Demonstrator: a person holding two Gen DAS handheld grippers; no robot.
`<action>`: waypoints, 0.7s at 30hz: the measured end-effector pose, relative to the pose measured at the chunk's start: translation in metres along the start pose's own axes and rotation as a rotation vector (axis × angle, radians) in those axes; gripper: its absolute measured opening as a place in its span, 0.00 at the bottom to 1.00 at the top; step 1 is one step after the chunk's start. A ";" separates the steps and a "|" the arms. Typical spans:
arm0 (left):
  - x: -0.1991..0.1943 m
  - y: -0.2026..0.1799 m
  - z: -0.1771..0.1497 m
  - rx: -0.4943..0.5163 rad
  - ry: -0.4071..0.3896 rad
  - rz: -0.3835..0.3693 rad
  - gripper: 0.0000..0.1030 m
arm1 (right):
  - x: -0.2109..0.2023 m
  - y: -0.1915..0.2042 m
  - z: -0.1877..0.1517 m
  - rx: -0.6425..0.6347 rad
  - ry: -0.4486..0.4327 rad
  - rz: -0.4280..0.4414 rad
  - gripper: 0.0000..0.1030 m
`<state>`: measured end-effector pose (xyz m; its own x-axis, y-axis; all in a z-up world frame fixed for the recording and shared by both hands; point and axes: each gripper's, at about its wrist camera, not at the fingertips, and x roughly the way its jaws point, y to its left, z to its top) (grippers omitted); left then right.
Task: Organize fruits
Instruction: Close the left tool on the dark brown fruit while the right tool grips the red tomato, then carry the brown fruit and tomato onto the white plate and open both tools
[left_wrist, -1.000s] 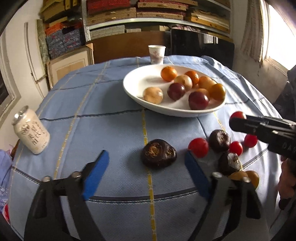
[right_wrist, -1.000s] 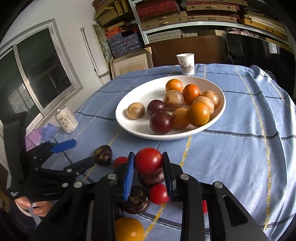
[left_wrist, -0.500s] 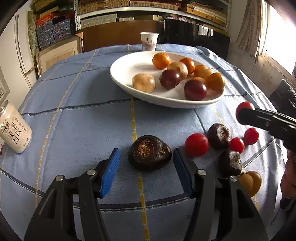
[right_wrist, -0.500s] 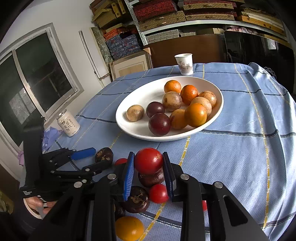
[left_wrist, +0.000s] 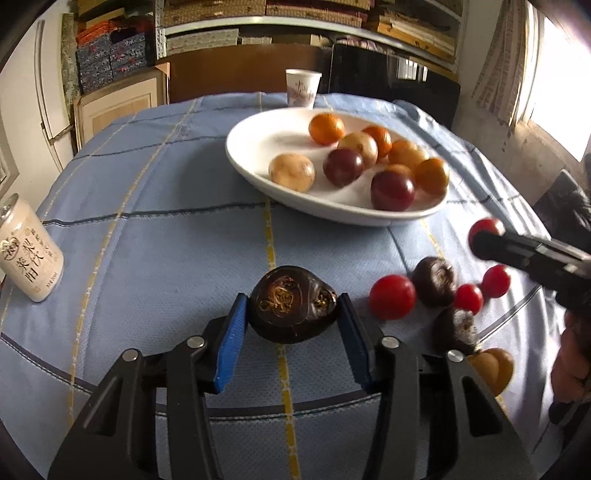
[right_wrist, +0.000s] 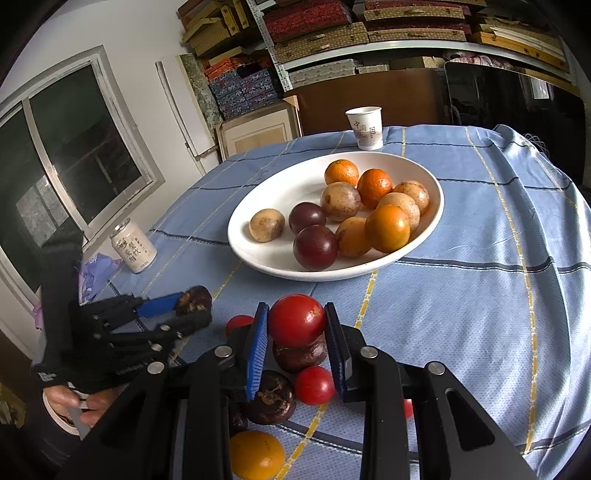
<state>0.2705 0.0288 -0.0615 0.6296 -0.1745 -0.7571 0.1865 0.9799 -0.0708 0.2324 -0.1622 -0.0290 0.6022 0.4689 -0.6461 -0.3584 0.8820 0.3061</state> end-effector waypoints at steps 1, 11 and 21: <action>-0.005 0.001 0.001 -0.010 -0.011 -0.020 0.47 | 0.000 0.000 0.000 0.001 -0.002 0.004 0.30; -0.002 -0.001 0.067 -0.032 -0.089 -0.062 0.47 | 0.011 -0.022 0.040 0.100 -0.072 -0.005 0.30; 0.041 -0.008 0.125 -0.067 -0.112 0.018 0.88 | 0.040 -0.028 0.073 0.071 -0.115 -0.044 0.50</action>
<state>0.3888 0.0018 -0.0108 0.7133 -0.1627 -0.6817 0.1257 0.9866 -0.1040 0.3190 -0.1647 -0.0125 0.6954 0.4284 -0.5770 -0.2809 0.9011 0.3304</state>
